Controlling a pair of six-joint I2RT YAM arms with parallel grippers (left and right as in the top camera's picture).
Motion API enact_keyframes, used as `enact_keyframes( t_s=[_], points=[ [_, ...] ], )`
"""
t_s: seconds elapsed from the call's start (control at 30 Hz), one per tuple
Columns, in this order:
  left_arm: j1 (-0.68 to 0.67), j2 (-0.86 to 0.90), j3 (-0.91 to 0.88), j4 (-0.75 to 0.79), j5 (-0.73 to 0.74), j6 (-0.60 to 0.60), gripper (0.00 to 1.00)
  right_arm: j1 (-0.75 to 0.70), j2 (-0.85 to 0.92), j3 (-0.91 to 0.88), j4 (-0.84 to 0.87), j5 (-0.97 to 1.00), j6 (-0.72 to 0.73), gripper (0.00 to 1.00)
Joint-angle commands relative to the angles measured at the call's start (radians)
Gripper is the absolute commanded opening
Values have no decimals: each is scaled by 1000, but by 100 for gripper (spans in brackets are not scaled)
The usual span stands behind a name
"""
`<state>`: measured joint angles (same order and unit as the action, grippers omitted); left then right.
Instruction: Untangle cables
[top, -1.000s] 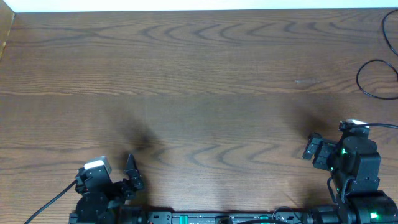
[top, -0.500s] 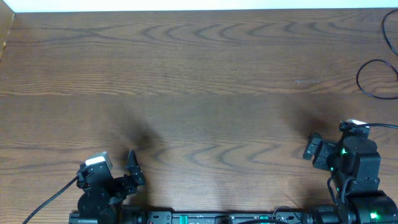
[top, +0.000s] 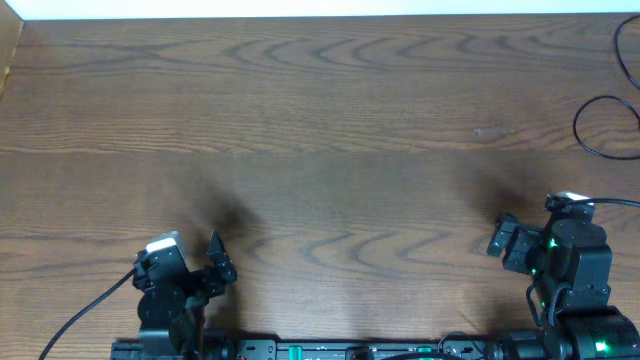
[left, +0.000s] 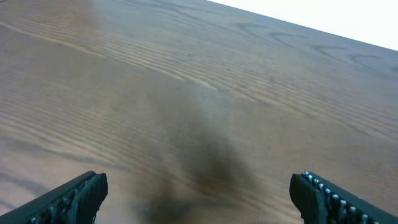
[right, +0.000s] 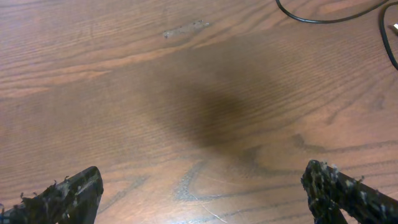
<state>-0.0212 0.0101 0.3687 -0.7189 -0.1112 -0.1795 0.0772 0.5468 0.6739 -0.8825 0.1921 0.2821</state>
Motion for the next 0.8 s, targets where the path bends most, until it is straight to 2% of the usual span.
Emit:
enact_keyframes(
  t_s=[0.0,0.37,0.53,0.77],
  points=[
    [5,-8,-37,47,-12,2,98,5,-3,-2,-1,11,9,99],
    [5,-8,-183,254,-12,2,98,5,-3,-2,-1,11,9,99],
    [5,-8,-270,396,-8,2,98,5,-3,-2,-1,11,9,99],
    [5,-8,-279,431,-10,2,98,5,-3,-2,-1,11,9,99]
  ],
)
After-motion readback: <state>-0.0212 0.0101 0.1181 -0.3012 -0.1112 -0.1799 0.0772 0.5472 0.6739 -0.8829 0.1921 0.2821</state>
